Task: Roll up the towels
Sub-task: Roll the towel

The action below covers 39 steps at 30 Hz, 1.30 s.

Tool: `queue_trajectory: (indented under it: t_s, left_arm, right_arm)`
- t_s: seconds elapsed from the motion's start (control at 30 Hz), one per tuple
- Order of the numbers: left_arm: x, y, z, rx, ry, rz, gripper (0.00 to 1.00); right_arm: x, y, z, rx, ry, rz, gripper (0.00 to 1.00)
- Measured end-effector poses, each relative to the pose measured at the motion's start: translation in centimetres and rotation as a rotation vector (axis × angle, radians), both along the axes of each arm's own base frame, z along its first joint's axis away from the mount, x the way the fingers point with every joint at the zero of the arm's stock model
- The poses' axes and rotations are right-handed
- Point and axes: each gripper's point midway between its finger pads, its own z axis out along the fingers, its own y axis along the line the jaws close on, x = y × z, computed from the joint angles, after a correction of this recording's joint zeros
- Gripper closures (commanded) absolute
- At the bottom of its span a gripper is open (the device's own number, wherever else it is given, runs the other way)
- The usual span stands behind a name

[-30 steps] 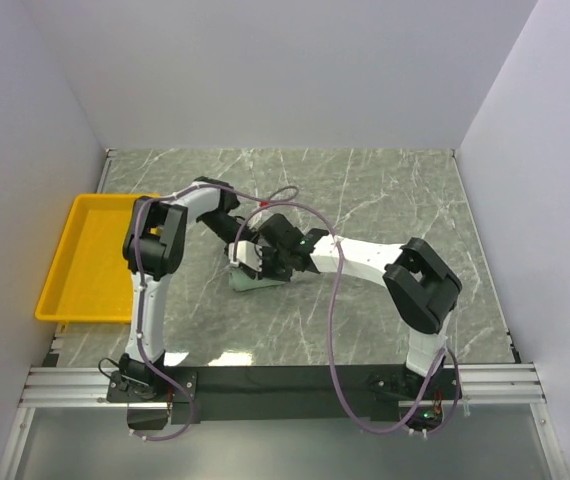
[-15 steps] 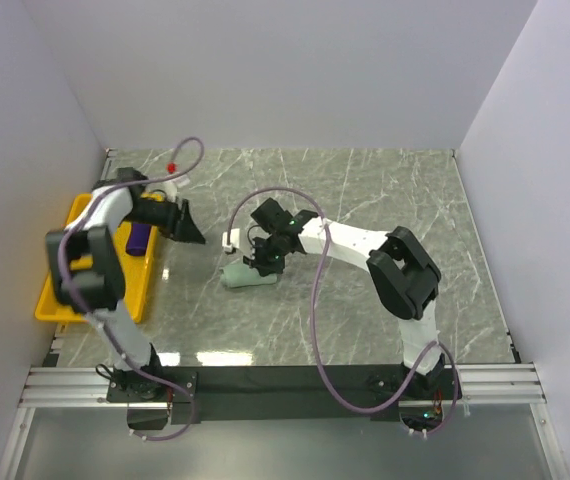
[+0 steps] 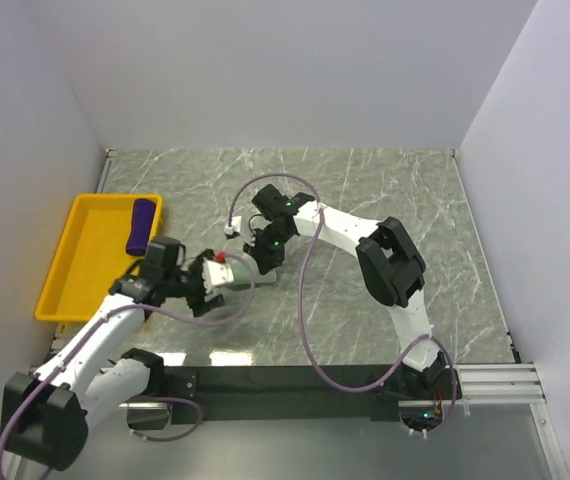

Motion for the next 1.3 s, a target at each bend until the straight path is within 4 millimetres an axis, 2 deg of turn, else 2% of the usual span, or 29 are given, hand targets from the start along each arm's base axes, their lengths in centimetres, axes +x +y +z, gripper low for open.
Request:
queue_trajectory:
  t_s: [0.1, 0.2, 0.33, 0.5, 0.7, 0.87, 0.97, 1.07, 1.17, 1.2, 1.27, 1.3]
  left_arm:
    - [-0.3, -2.2, -1.4, 0.054, -0.062, -0.088, 0.2]
    - [0.8, -4.4, -1.9, 0.081, -0.125, -0.136, 0.19]
    - [2.6, -5.8, -2.7, 0.121, -0.197, -0.147, 0.19]
    - [4.3, -6.3, -4.3, 0.171, -0.248, -0.148, 0.19]
    - [6.2, -6.3, -6.4, 0.238, -0.257, -0.137, 0.25]
    - [8.4, -7.1, -6.9, 0.269, -0.251, -0.116, 0.31]
    - [8.8, -7.4, -7.2, 0.282, -0.216, -0.116, 0.37]
    - [9.0, -7.6, -7.4, 0.288, -0.18, -0.123, 0.41]
    - [8.8, -7.6, -7.7, 0.299, -0.134, -0.158, 0.48]
    - [8.7, -7.7, -7.8, 0.302, -0.119, -0.17, 0.5]
    - [8.4, -7.7, -7.9, 0.311, -0.091, -0.194, 0.52]
    - [8.3, -7.6, -8.0, 0.315, -0.075, -0.204, 0.52]
  right_arm:
    - [0.0, 0.0, 0.0, -0.005, 0.02, 0.0, 1.0]
    - [0.0, 0.0, -0.1, -0.01, 0.034, 0.0, 1.0]
    - [0.0, 0.0, -0.1, -0.007, 0.064, -0.005, 1.0]
    - [0.3, 0.0, -0.2, 0.002, 0.137, -0.021, 1.0]
    - [0.8, 0.0, -0.2, 0.027, 0.241, -0.046, 1.0]
    - [0.8, -0.2, -0.1, 0.037, 0.258, -0.047, 0.99]
    - [1.0, -0.4, -0.1, 0.043, 0.267, -0.058, 0.98]
    - [1.3, -0.7, 0.0, 0.052, 0.285, -0.069, 0.94]
    - [1.6, -1.1, 0.4, 0.06, 0.313, -0.093, 0.81]
    - [1.7, -1.2, 0.5, 0.06, 0.325, -0.103, 0.72]
    - [1.9, -1.5, 0.8, 0.055, 0.347, -0.128, 0.64]
    - [2.2, -1.8, 1.1, 0.052, 0.358, -0.148, 0.56]
